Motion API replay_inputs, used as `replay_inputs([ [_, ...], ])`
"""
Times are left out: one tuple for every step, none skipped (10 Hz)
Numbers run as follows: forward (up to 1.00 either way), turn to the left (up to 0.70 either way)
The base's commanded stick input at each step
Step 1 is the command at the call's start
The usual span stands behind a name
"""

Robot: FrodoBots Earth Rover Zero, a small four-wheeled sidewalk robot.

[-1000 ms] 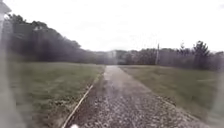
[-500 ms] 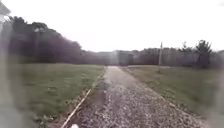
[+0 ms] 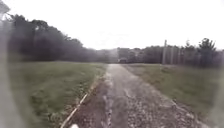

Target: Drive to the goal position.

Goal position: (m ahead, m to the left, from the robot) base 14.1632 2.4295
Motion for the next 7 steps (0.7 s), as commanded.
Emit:
replay_inputs([
  [0.85, 0.0],
  [0.85, 0.0],
  [0.85, 0.0],
  [0.85, 0.0],
  [0.85, 0.0],
  [0.85, 0.0],
  [0.85, 0.0],
])
